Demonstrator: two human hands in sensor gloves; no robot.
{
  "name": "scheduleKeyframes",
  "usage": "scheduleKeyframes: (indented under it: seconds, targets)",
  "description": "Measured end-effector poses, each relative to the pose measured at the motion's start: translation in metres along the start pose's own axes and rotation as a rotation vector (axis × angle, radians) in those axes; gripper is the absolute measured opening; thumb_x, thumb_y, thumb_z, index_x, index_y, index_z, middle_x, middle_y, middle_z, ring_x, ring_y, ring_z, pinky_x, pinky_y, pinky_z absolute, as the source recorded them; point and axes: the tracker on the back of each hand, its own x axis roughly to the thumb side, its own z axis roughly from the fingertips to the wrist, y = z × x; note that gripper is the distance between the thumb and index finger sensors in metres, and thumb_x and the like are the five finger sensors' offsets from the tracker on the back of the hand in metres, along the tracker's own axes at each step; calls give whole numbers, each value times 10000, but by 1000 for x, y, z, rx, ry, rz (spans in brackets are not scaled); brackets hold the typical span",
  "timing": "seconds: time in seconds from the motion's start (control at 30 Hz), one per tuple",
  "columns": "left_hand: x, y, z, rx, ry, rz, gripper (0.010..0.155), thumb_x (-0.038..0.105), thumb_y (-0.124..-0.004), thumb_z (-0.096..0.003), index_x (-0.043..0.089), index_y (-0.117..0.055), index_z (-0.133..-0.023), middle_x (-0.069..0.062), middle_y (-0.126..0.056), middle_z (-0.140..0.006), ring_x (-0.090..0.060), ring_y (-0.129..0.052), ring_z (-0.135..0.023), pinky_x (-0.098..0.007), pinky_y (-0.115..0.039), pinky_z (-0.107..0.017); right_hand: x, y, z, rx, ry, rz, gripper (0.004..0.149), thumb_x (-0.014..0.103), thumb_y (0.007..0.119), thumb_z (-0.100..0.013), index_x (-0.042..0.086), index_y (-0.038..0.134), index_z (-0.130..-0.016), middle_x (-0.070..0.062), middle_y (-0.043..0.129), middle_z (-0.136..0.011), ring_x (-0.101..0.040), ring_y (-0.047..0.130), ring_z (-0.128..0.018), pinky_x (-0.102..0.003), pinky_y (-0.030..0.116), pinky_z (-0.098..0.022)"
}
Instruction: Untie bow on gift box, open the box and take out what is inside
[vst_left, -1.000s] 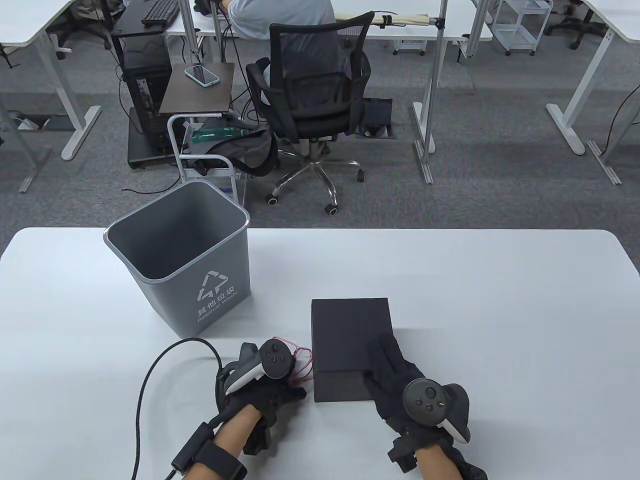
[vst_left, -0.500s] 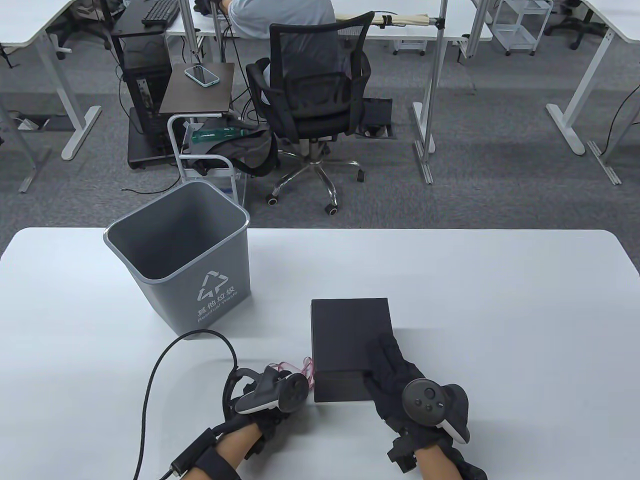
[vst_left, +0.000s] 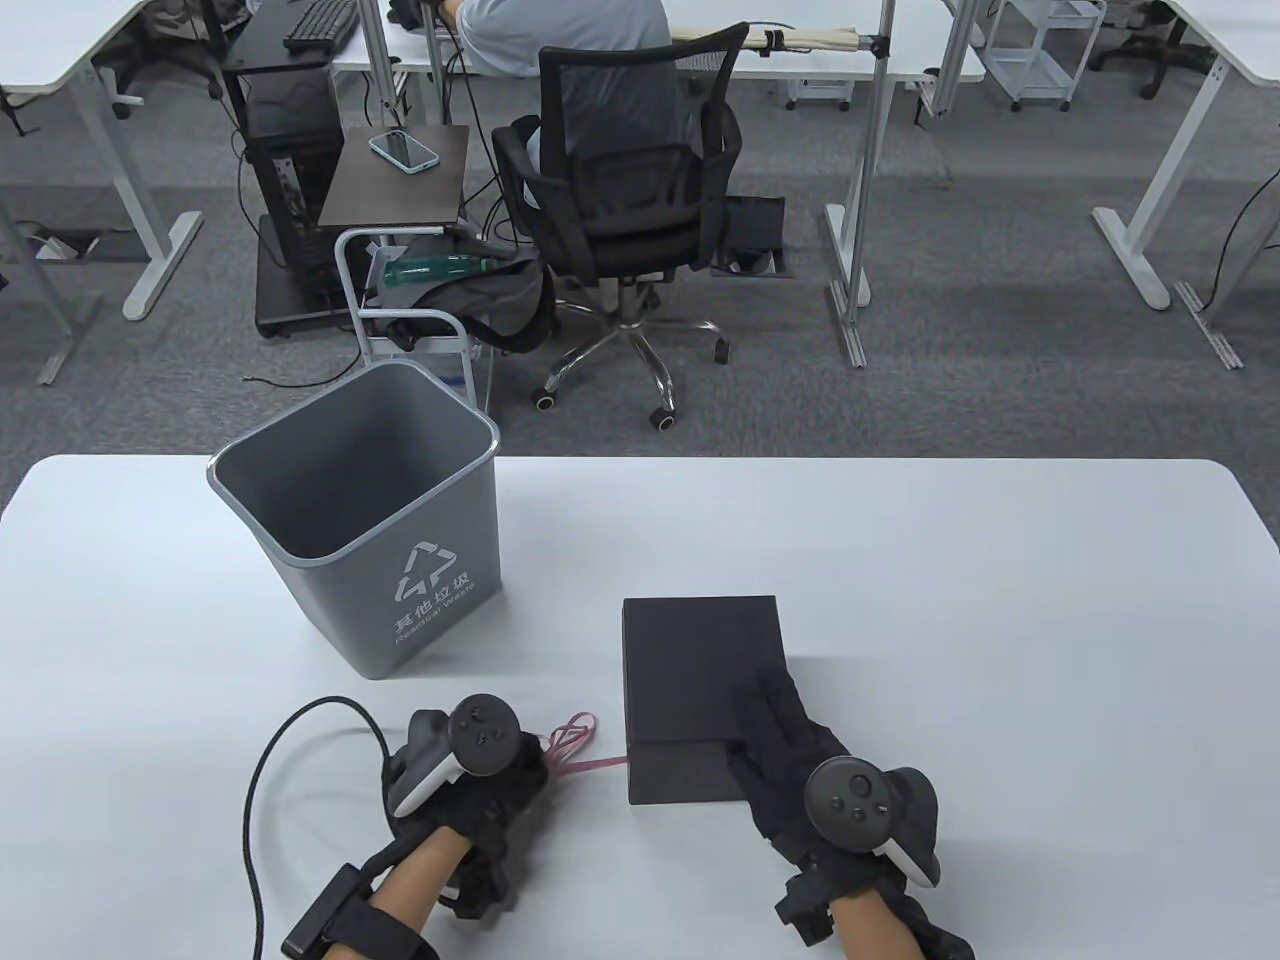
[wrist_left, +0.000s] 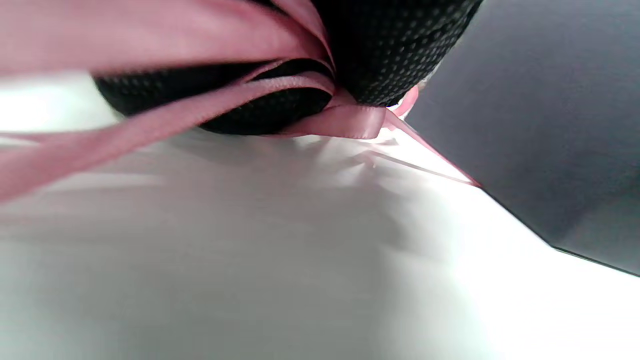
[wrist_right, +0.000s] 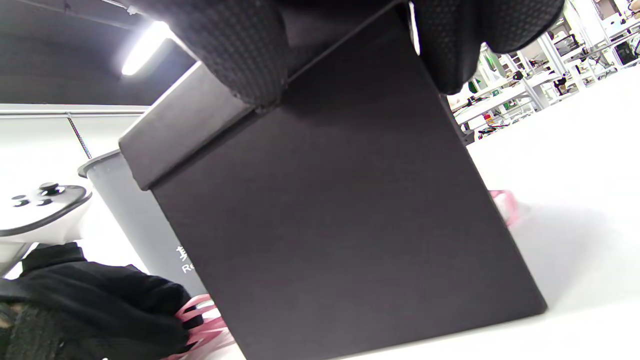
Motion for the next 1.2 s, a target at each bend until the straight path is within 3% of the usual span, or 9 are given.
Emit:
scheduleKeyframes:
  seconds: [0.63,0.77,0.93,1.07,1.2]
  targets:
    - [-117,65,36,109,379,88,389,326,-878,-530,103,-889,-849,-128,-999,-659,-233,-1032,-466,-330,-966,-323,0,-1,0,4,1,-3,691,385,775,-601,267,429,-1187,-33,301,-1235,-518,751,-855,-644,612,-654]
    - [-131,76,51,256,604,-69,387,321,-882,-529,95,-896,-843,-135,-1003,-650,-239,-1034,-456,-333,-968,-314,0,0,0,4,2,-4,691,386,776,-600,269,429,-1187,-33,303,-1234,-516,751,-855,-643,612,-655]
    - [-118,78,53,305,498,-93,386,315,-869,-536,101,-878,-857,-138,-988,-670,-253,-1023,-478,-349,-955,-335,0,-1,-1,7,1,-5,691,387,775,-601,267,430,-1187,-32,303,-1235,-518,750,-856,-644,611,-655]
    - [-77,75,47,274,236,-54,386,306,-837,-560,137,-831,-908,-134,-942,-765,-294,-989,-600,-414,-915,-438,0,0,-1,8,1,-6,689,388,775,-601,266,432,-1187,-33,304,-1234,-519,751,-855,-645,610,-654]
    - [-34,65,35,250,96,-26,382,306,-839,-562,165,-829,-917,-130,-929,-809,-324,-972,-655,-449,-891,-480,0,-1,-1,8,2,-6,691,388,775,-602,266,430,-1188,-33,303,-1235,-520,751,-854,-645,612,-653]
